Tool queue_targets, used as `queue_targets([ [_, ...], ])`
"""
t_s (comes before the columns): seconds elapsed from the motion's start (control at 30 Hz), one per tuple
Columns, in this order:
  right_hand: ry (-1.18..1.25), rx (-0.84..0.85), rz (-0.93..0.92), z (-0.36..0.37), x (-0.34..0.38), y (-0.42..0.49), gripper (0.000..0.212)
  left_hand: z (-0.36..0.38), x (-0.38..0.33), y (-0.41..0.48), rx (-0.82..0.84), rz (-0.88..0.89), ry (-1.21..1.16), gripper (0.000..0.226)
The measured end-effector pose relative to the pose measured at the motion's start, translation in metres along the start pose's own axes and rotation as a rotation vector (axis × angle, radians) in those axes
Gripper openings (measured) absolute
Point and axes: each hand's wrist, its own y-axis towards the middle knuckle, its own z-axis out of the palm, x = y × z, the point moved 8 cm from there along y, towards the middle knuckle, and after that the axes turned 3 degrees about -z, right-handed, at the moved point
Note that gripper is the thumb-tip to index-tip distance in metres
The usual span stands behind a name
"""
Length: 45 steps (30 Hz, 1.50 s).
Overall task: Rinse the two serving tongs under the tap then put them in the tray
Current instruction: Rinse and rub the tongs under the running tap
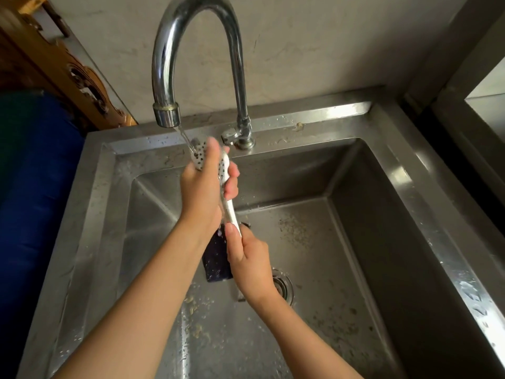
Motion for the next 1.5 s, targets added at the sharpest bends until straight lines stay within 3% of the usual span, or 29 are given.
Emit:
queue_targets([
  [0.07, 0.047, 0.045, 0.031, 0.003, 0.0, 0.001, 0.043, 0.0, 0.009, 0.006, -0.047, -0.175, 0.023, 0.06],
  [0.13, 0.163, 0.123, 0.077, 0.008, 0.001, 0.001, 0.044, 0.006, 0.011, 0.009, -0.007, -0.198, 0.074, 0.066],
  [0.23, 0.312, 0.207, 0.107, 0.014, 0.007, 0.005, 0.042, 0.007, 0.001, 0.008, 0.027, -0.011, 0.165, 0.044],
  [0.33, 0.253, 0.139, 0.062, 0.009, 0.011, 0.015, 0.045, 0.003, 0.002, -0.002, 0.152, 0.039, 0.104, 0.016],
  [0.5, 0.067, 0.042, 0.0, 0.012, 0.01, 0.02, 0.049, -0.002, 0.012, -0.008, 0.2, -0.098, -0.028, 0.01],
  [0.7, 0.039, 0.069, 0.0, 0.022, 0.01, 0.026, 0.046, -0.017, 0.007, -0.003, 0.045, -0.085, 0.088, 0.04],
  [0.83, 0.049, 0.029, -0.012, 0.018, 0.013, 0.041, 0.05, -0.016, 0.021, -0.013, 0.153, -0.09, 0.302, 0.036],
  [0.93, 0.046, 0.064, -0.035, 0.016, 0.018, 0.046, 0.047, -0.018, 0.03, -0.018, 0.189, -0.102, 0.277, 0.038],
  [1.03, 0.1, 0.136, -0.081, 0.016, 0.014, 0.035, 0.03, -0.013, 0.028, -0.016, 0.237, -0.096, 0.228, 0.035],
  [1.17, 0.222, 0.228, 0.037, 0.021, -0.017, 0.011, 0.028, -0.013, 0.042, -0.018, 0.265, -0.125, 0.115, 0.033],
  [1.4, 0.321, 0.469, 0.156, 0.043, -0.05, -0.001, 0.04, -0.038, 0.075, -0.009, 0.062, -0.266, 0.096, 0.045],
  [1.5, 0.295, 0.367, 0.299, 0.031, -0.09, 0.007, 0.053, -0.033, 0.079, 0.001, 0.09, -0.288, 0.116, 0.046],
])
